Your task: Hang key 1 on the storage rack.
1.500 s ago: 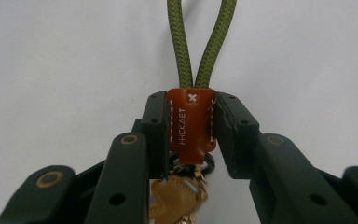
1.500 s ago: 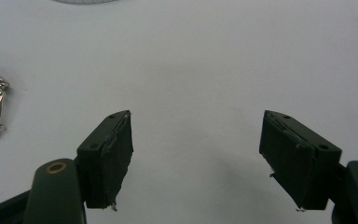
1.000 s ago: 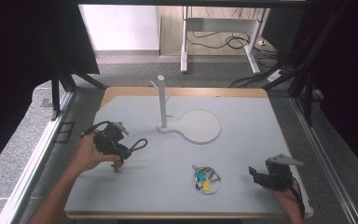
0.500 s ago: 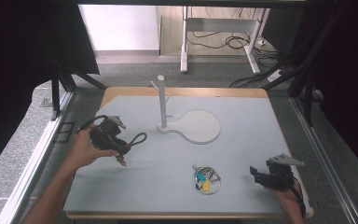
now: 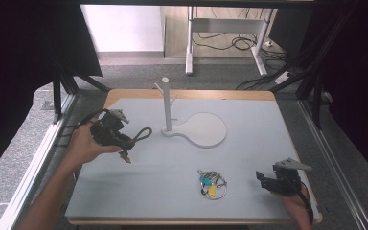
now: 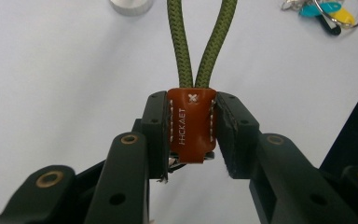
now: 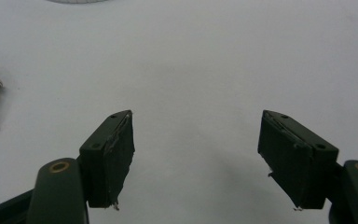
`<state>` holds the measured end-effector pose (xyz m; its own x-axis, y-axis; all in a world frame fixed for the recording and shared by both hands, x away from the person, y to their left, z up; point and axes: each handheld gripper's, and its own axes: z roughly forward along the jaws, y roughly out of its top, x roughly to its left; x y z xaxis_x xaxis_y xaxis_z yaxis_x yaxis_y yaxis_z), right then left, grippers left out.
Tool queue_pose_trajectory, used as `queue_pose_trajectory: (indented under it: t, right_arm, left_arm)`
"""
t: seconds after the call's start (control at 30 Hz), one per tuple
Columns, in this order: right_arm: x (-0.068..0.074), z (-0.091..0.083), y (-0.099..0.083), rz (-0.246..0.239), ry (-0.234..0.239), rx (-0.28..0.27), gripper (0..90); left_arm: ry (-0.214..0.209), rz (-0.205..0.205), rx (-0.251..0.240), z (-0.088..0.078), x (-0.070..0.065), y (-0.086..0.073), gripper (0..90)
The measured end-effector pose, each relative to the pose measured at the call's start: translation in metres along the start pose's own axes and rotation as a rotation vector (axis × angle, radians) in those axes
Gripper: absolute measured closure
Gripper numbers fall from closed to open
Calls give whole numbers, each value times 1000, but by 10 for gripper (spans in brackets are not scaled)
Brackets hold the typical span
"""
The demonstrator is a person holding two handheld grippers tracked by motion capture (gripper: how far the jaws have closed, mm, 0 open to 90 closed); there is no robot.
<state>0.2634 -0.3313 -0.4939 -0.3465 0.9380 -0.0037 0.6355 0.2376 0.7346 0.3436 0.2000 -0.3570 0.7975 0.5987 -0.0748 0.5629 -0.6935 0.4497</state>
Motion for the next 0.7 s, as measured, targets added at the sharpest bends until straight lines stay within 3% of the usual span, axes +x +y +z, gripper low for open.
queue_pose_trajectory:
  t: [0.27, 0.7]
  right_arm:
    - [1, 1, 0, -12, 1, -4, 275]
    - [3, 0, 0, -20, -7, -20, 284]
  left_arm:
    - [-2, -22, -25, -8, 8, 5, 666]
    - [-8, -46, -28, -7, 20, 17, 667]
